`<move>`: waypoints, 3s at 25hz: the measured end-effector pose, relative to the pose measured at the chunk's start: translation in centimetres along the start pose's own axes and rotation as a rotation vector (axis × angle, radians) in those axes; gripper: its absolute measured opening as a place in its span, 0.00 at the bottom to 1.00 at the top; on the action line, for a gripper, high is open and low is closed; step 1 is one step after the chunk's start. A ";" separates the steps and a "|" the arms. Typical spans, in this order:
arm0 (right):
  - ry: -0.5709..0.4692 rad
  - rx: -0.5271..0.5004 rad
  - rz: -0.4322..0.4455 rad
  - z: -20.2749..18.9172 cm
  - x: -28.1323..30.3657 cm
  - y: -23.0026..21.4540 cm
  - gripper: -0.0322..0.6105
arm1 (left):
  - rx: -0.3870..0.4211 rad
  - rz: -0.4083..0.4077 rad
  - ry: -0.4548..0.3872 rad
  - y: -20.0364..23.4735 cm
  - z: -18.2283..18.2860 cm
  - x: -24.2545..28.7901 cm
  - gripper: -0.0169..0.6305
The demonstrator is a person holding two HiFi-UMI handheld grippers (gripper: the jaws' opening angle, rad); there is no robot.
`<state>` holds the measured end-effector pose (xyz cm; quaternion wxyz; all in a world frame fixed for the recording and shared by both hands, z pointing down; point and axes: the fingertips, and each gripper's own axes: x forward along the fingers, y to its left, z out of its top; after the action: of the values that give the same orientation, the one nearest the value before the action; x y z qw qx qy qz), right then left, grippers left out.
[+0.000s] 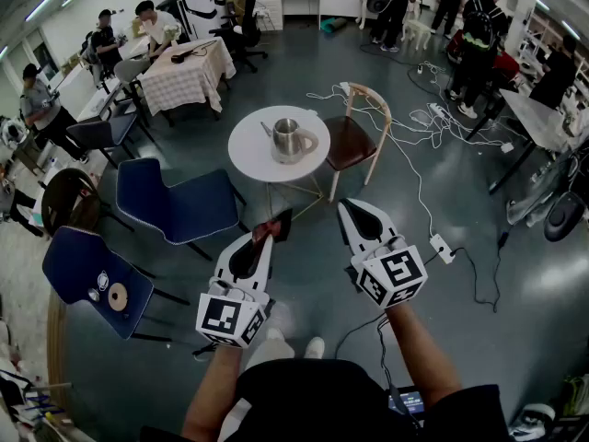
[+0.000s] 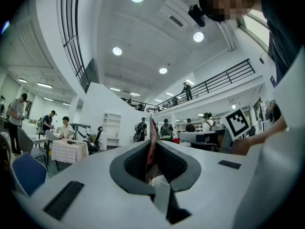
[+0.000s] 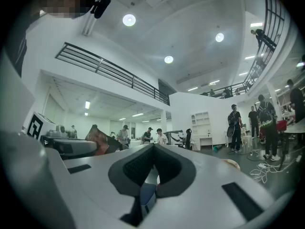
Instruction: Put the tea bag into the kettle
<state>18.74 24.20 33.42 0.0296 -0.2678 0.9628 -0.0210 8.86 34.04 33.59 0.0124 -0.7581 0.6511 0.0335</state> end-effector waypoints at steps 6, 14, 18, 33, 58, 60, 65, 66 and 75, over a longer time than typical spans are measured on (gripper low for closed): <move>0.002 -0.002 -0.002 0.2 -0.9 0.4 0.08 | -0.003 0.022 0.004 -0.4 0.6 -0.6 0.08; 0.002 -0.042 0.025 -0.1 -1.2 1.4 0.08 | 0.002 0.022 -0.004 -0.5 0.0 -0.8 0.08; 0.005 -0.050 0.036 0.0 -1.5 1.4 0.08 | 0.005 0.031 -0.004 -1.0 0.3 -0.8 0.08; 0.008 -0.035 0.043 -0.9 0.8 -1.0 0.08 | 0.006 0.048 -0.007 0.3 -0.4 2.3 0.08; 0.033 0.028 0.011 -4.0 16.0 -9.0 0.08 | -0.017 0.033 0.016 11.8 -2.7 15.2 0.08; 0.034 0.027 0.008 -4.0 17.6 -9.4 0.08 | -0.020 0.030 0.018 13.1 -3.0 16.2 0.08; 0.041 0.032 -0.002 -4.2 21.5 -10.2 0.08 | -0.032 0.024 0.020 16.6 -3.3 18.2 0.08; 0.041 0.036 -0.006 -4.2 22.2 -10.3 0.08 | -0.034 0.022 0.019 17.3 -3.4 18.6 0.08; 0.047 0.039 -0.020 -4.0 27.9 -10.0 0.08 | -0.059 0.021 0.020 23.1 -2.9 20.8 0.08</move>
<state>-0.26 1.27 36.72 0.0118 -0.2760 0.9600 -0.0463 -10.78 9.84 35.71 -0.0166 -0.7516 0.6578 0.0453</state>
